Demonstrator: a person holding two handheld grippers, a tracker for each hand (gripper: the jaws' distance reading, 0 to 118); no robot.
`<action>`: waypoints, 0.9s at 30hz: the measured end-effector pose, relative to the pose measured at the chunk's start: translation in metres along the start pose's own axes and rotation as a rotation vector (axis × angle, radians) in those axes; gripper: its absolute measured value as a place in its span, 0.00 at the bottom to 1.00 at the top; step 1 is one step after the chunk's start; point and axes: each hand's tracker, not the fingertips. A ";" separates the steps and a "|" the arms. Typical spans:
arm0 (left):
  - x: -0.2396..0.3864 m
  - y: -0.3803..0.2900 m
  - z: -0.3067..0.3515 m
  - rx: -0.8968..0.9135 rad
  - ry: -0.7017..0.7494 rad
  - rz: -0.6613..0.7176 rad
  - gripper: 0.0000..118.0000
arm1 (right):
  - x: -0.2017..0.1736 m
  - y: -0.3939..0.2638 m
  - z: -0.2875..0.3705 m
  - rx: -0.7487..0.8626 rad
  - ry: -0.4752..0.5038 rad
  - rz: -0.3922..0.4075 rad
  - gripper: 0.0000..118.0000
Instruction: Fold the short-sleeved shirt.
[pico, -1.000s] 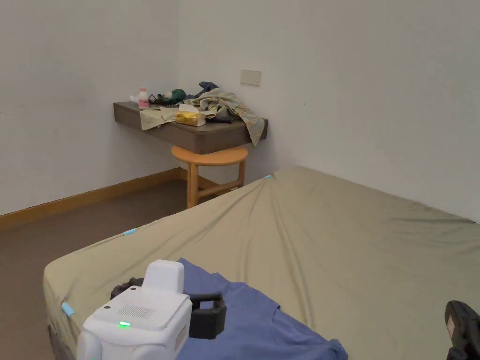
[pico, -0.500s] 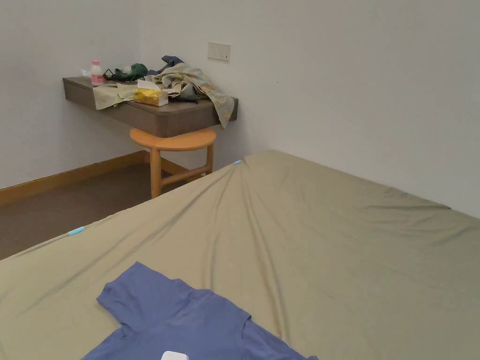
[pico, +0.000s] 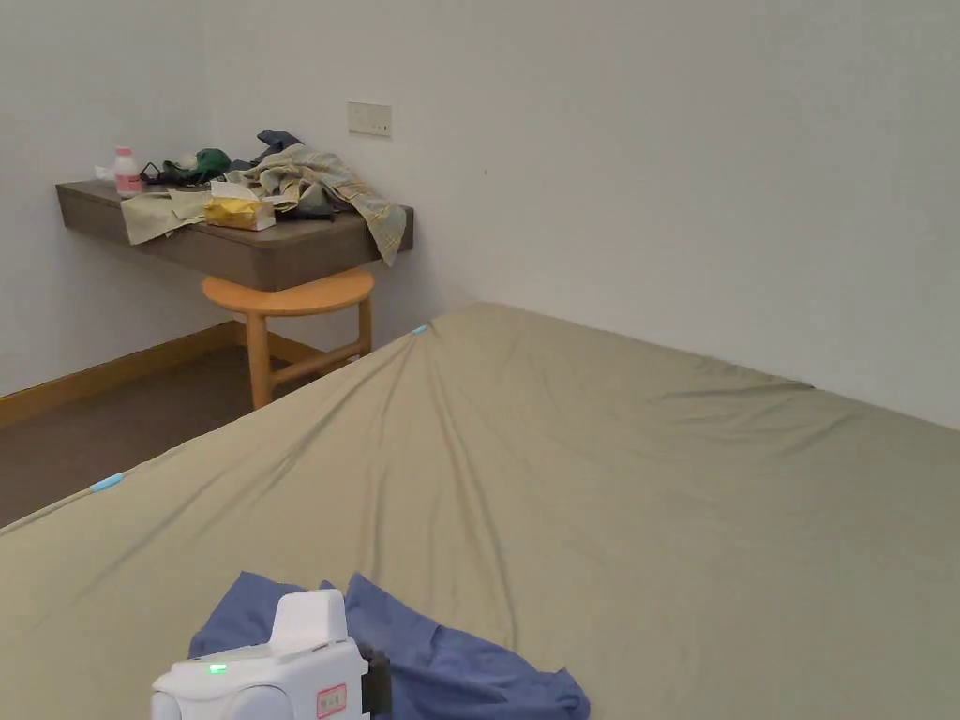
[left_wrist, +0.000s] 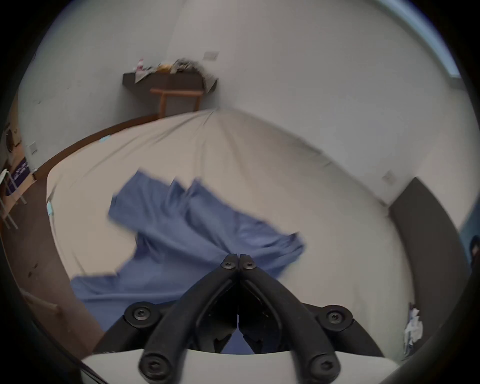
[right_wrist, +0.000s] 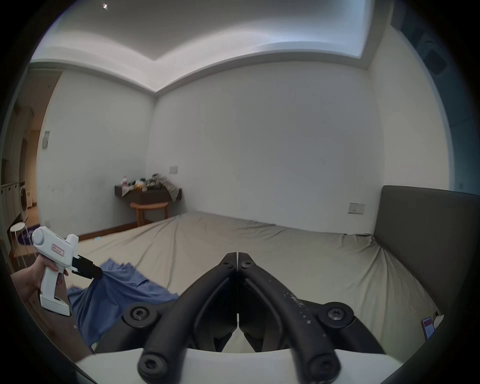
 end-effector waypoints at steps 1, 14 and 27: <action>0.018 0.005 0.014 0.040 -0.044 -0.022 0.00 | 0.007 0.004 0.011 0.021 -0.018 -0.009 0.00; 0.309 -0.043 0.102 0.109 -0.826 -0.327 0.00 | 0.113 0.026 0.182 0.178 -0.372 -0.002 0.00; 0.440 -0.380 -0.032 -0.692 -0.720 -0.804 0.00 | 0.181 -0.015 0.274 0.074 -0.622 -0.053 0.00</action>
